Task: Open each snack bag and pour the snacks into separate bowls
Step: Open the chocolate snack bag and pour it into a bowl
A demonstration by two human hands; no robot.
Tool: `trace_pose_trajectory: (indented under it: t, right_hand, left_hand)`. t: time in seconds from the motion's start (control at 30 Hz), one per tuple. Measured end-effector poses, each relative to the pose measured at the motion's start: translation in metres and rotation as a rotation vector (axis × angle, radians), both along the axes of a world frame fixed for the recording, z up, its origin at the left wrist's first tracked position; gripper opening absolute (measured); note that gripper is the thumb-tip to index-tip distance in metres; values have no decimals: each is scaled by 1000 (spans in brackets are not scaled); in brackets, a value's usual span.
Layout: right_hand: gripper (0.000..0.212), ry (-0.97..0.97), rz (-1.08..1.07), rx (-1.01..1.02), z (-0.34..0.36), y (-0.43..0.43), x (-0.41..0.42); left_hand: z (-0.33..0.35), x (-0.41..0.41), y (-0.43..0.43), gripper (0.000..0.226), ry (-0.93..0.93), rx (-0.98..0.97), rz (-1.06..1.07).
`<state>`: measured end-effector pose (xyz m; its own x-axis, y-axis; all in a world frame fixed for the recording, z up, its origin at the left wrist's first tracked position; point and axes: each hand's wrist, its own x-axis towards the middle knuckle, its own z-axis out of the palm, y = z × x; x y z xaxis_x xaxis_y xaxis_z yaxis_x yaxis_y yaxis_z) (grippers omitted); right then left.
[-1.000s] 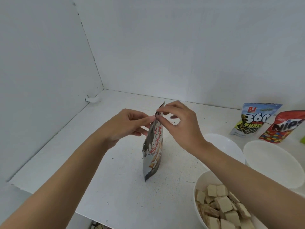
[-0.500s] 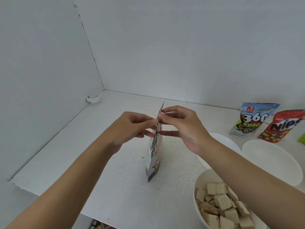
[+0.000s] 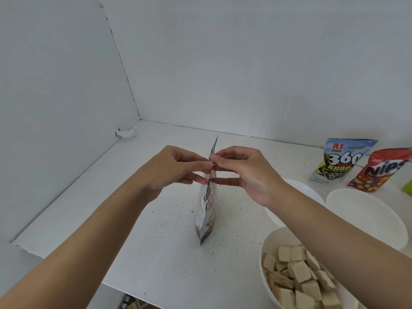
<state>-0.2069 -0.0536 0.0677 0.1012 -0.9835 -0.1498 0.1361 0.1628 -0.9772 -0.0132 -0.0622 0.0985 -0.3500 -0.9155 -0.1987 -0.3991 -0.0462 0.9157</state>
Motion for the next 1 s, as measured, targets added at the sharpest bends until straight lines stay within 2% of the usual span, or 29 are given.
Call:
trace_pose_trajectory:
  t: [0.4, 0.83, 1.0]
  right_hand:
    - [17, -123, 85, 107, 0, -2, -3]
    - [24, -91, 50, 161, 8, -6, -4]
    - [9, -64, 44, 186, 12, -9, -2]
  left_hand:
    - [4, 2, -6, 16, -51, 1, 4]
    - [1, -1, -8, 18, -4, 54, -5]
    - [2, -4, -8, 15, -23, 36, -12]
